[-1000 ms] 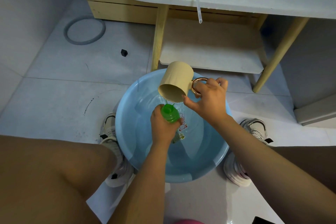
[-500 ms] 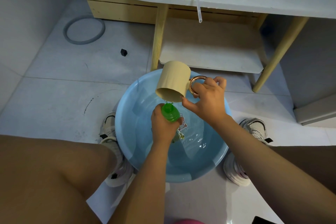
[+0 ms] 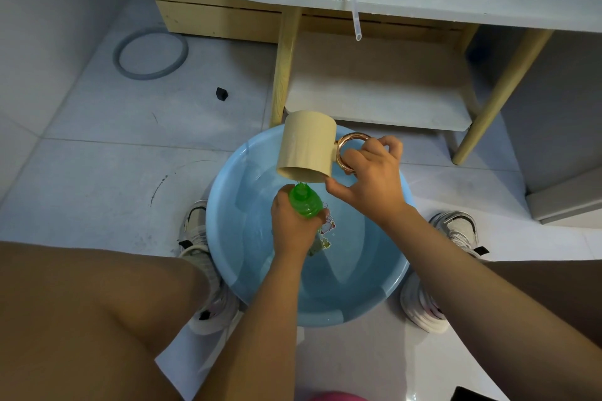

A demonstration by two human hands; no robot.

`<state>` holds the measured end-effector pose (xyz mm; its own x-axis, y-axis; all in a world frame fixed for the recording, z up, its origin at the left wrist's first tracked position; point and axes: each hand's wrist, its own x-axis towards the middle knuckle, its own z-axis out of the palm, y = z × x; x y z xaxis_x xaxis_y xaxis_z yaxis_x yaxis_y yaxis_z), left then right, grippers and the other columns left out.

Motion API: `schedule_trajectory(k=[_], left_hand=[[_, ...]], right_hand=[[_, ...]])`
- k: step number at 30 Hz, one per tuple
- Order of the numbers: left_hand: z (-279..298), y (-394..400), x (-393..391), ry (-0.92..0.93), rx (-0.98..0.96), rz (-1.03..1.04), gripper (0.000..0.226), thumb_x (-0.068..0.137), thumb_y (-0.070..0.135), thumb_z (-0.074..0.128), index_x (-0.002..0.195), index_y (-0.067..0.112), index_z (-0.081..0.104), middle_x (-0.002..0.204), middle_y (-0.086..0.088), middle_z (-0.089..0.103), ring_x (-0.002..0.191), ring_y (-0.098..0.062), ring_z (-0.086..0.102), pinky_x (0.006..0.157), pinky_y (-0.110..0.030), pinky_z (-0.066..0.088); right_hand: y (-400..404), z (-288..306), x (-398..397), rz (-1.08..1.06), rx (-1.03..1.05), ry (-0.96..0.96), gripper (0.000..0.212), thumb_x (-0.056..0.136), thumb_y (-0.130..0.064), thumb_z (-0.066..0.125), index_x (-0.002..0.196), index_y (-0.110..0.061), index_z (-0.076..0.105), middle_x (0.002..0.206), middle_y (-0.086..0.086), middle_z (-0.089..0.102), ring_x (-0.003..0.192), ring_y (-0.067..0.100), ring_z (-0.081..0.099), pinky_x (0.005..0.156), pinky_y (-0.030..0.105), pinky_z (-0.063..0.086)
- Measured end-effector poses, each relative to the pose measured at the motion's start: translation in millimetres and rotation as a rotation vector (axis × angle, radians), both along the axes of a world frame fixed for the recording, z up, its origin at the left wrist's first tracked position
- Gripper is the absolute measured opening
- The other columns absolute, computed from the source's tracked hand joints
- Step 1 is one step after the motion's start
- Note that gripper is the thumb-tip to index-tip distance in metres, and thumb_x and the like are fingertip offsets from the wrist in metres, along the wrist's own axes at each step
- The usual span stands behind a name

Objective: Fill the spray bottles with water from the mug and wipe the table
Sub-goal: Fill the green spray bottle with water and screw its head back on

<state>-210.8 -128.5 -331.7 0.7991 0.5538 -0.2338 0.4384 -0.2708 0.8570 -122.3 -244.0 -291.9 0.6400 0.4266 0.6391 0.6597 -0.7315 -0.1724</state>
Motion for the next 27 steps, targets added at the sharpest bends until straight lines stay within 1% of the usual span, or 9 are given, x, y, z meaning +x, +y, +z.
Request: schedule_trajectory(k=[4, 7, 9, 11, 14, 17, 20, 23, 27], left_hand=[[4.4, -0.3, -0.5, -0.018, -0.005, -0.006, 0.045, 0.067, 0.022, 0.083, 0.099, 0.021, 0.052, 0.094, 0.009, 0.052, 0.089, -0.010, 0.052, 0.075, -0.023, 0.042], [4.5, -0.2, -1.3, -0.018, -0.010, -0.004, 0.047, 0.068, 0.022, 0.082, 0.104, 0.020, 0.053, 0.099, 0.007, 0.054, 0.092, -0.010, 0.052, 0.078, -0.024, 0.044], [6.1, -0.2, -2.3, -0.025, -0.018, -0.002, 0.044, 0.068, 0.021, 0.082, 0.101, 0.023, 0.053, 0.093, 0.011, 0.054, 0.086, -0.008, 0.053, 0.073, -0.015, 0.042], [8.7, 0.0, -3.6, -0.048, -0.037, 0.003, 0.044, 0.066, 0.018, 0.083, 0.084, 0.036, 0.047, 0.082, 0.020, 0.050, 0.076, -0.003, 0.054, 0.062, -0.005, 0.037], [6.7, 2.0, -5.4, -0.084, -0.043, 0.018, 0.053, 0.062, 0.013, 0.085, 0.077, 0.040, 0.042, 0.080, 0.020, 0.051, 0.073, 0.007, 0.052, 0.061, 0.001, 0.036], [1.0, 6.6, -7.1, -0.094, -0.041, 0.041, 0.053, 0.060, 0.013, 0.086, 0.078, 0.039, 0.043, 0.080, 0.018, 0.052, 0.073, 0.007, 0.052, 0.062, 0.001, 0.035], [-6.3, 13.9, -8.8, -0.081, -0.040, 0.041, 0.052, 0.060, 0.014, 0.086, 0.079, 0.037, 0.044, 0.082, 0.015, 0.055, 0.074, 0.001, 0.054, 0.063, -0.003, 0.038], [-12.1, 19.2, -11.6, -0.066, -0.035, 0.041, 0.052, 0.059, 0.016, 0.087, 0.091, 0.031, 0.048, 0.091, 0.007, 0.059, 0.081, -0.009, 0.056, 0.072, -0.016, 0.043], [-16.4, 24.0, -15.4, -0.078, -0.014, 0.040, 0.055, 0.060, 0.015, 0.087, 0.097, 0.028, 0.048, 0.093, 0.008, 0.055, 0.088, -0.012, 0.054, 0.077, -0.019, 0.039]], right_hand=[[-1.6, -0.7, 0.3, 0.008, -0.003, 0.007, 0.036, 0.069, -0.043, 0.064, 0.059, -0.010, 0.052, 0.050, -0.003, 0.052, 0.060, 0.021, 0.051, 0.088, 0.034, 0.027], [-2.6, -1.9, 0.8, -0.012, 0.000, 0.024, 0.038, 0.070, -0.044, 0.063, 0.057, -0.010, 0.051, 0.050, -0.003, 0.051, 0.060, 0.021, 0.051, 0.088, 0.034, 0.027], [-3.3, -2.5, 0.0, -0.060, 0.016, 0.048, 0.039, 0.070, -0.046, 0.061, 0.057, -0.010, 0.052, 0.049, -0.004, 0.048, 0.058, 0.020, 0.049, 0.086, 0.034, 0.027], [-6.0, -5.2, -0.5, -0.147, 0.001, 0.098, 0.041, 0.071, -0.048, 0.058, 0.057, -0.010, 0.054, 0.048, -0.004, 0.048, 0.056, 0.020, 0.049, 0.082, 0.034, 0.026], [-14.0, -14.7, -0.6, -0.260, -0.155, 0.190, 0.044, 0.071, -0.050, 0.055, 0.053, -0.011, 0.057, 0.045, -0.001, 0.051, 0.055, 0.023, 0.054, 0.078, 0.035, 0.024], [-21.7, -30.7, -4.9, -0.324, -0.336, 0.315, 0.050, 0.074, -0.052, 0.048, 0.051, -0.009, 0.060, 0.047, 0.003, 0.056, 0.064, 0.025, 0.062, 0.079, 0.036, 0.024], [-28.8, -49.1, -11.7, -0.352, -0.581, 0.439, 0.034, 0.069, -0.039, 0.072, 0.057, -0.009, 0.064, 0.056, 0.006, 0.062, 0.075, 0.028, 0.063, 0.081, 0.037, 0.022], [-29.1, -54.1, -17.8, -0.365, -0.666, 0.521, 0.027, 0.055, -0.020, 0.083, 0.050, -0.014, 0.057, 0.049, 0.005, 0.055, 0.064, 0.029, 0.058, 0.075, 0.037, 0.022], [-25.5, -67.7, -22.5, -0.326, -0.909, 0.623, 0.023, 0.082, -0.029, 0.062, 0.067, -0.026, 0.044, 0.072, -0.005, 0.061, 0.085, 0.020, 0.054, 0.077, 0.034, 0.016]])
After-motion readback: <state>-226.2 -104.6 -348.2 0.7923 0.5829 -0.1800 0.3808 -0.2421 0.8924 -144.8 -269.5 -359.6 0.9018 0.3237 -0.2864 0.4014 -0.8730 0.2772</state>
